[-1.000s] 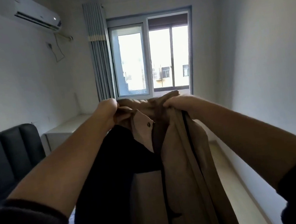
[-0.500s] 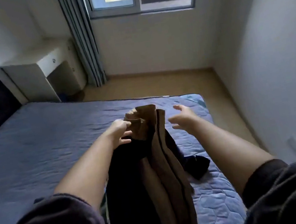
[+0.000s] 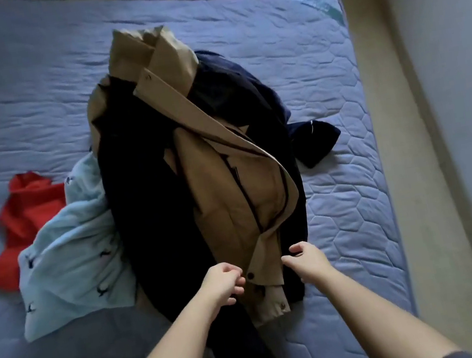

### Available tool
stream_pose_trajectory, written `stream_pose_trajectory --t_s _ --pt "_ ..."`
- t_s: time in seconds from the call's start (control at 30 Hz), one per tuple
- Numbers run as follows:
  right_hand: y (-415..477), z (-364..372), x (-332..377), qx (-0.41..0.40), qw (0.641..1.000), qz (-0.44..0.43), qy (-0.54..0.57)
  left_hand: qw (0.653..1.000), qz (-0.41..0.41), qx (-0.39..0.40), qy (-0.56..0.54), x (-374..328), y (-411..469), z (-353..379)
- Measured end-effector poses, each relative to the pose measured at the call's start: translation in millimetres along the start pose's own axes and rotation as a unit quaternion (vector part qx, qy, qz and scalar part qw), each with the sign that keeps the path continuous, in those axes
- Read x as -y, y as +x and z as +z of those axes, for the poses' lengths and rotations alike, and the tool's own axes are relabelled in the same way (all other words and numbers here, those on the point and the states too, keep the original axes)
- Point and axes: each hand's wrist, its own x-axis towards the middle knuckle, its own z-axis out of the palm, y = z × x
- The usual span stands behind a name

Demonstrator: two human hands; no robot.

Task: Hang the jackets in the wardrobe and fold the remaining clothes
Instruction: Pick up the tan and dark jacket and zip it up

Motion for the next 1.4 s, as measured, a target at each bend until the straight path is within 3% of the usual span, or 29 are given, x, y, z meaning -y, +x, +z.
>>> stream_pose_trajectory --t_s 0.23,0.33,0.47,0.53,0.63,0.7,0.77,0.87,0.97,1.2,1.4 --pt "69.3 60.2 -11.7 -0.041 0.991 0.002 0.13 0.986 0.089 -0.055 0.131 58.7 69.4 46.5" --pt "94.5 67.8 -5.6 -0.061 0.989 -0.016 0.137 0.972 0.13 -0.082 0.18 68.8 90.7 59.0" --pt "112.6 58.8 -6.3 -0.094 0.989 -0.013 0.115 0.911 0.25 -0.153 0.29 78.3 90.6 75.2" --pt "107.3 50.8 -12.2 -0.101 0.985 -0.002 0.139 0.883 0.306 -0.143 0.326 84.9 78.4 79.0" --pt "86.2 39.4 -23.2 -0.047 0.972 0.023 0.227 0.853 0.354 -0.1 0.37 92.6 54.7 82.9" --pt "73.5 28.4 -30.2 -0.02 0.97 0.027 0.241 0.862 0.35 -0.051 0.362 93.8 39.1 85.4" --pt "62.3 14.2 -35.2 0.0 0.974 0.004 0.226 0.9 0.315 -0.028 0.3 92.0 26.2 88.2" --pt "44.5 -4.2 -42.4 0.021 0.982 -0.053 0.177 0.942 0.273 -0.091 0.176 76.7 18.8 98.2" --pt "25.3 -8.6 -54.2 0.053 0.981 -0.09 0.163 0.967 0.219 -0.084 0.1 52.9 17.1 113.8" --pt "1.9 -35.5 -81.7 0.142 0.955 -0.114 0.235 0.961 0.257 -0.01 0.106 46.9 2.3 136.3" --pt "8.1 -34.5 -99.8 0.152 0.95 -0.115 0.249 0.956 0.278 -0.066 0.071 57.0 3.8 140.1"
